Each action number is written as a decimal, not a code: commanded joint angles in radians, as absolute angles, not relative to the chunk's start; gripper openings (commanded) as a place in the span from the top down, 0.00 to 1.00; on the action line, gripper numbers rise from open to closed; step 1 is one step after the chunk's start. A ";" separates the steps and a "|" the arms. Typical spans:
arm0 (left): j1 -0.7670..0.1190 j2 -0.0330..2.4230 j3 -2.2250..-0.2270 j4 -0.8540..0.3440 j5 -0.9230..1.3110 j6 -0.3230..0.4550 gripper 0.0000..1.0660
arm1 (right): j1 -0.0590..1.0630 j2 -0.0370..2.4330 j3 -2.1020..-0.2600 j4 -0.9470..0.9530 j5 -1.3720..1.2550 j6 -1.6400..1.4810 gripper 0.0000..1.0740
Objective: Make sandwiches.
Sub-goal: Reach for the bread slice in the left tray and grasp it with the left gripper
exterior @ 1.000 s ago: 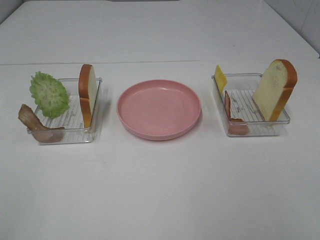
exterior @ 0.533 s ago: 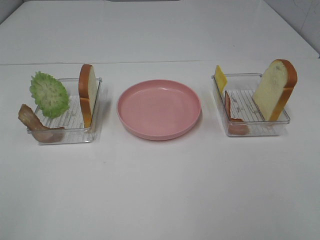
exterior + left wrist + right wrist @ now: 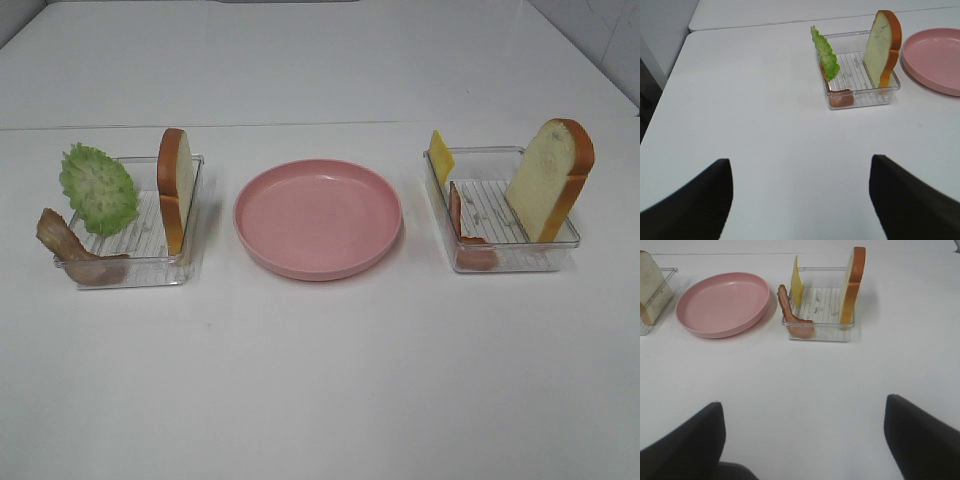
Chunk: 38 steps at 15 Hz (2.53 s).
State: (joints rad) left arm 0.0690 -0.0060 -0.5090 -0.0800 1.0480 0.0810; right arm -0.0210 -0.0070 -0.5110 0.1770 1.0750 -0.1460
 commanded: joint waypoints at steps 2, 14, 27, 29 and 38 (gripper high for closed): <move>0.070 -0.024 -0.504 -0.084 1.041 0.079 0.32 | -0.021 -0.019 -0.506 0.180 1.066 -0.155 0.25; 0.070 -0.024 -0.506 -0.085 1.038 0.077 0.32 | -0.021 -0.019 -0.506 0.180 1.066 -0.155 0.25; 0.070 0.735 -0.747 -0.153 0.779 0.059 0.32 | -0.021 -0.019 -0.506 0.180 1.066 -0.155 0.25; 0.070 1.026 -0.944 -0.160 0.866 0.059 0.32 | -0.021 -0.019 -0.506 0.180 1.066 -0.155 0.25; -0.119 1.694 -1.526 -0.184 1.107 -0.009 0.32 | -0.021 -0.019 -0.506 0.180 1.066 -0.155 0.25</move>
State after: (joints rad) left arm -0.1140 1.6870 -1.5140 -0.1800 1.0930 0.0070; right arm -0.0210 -0.0070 -0.5110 0.1770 1.0750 -0.1460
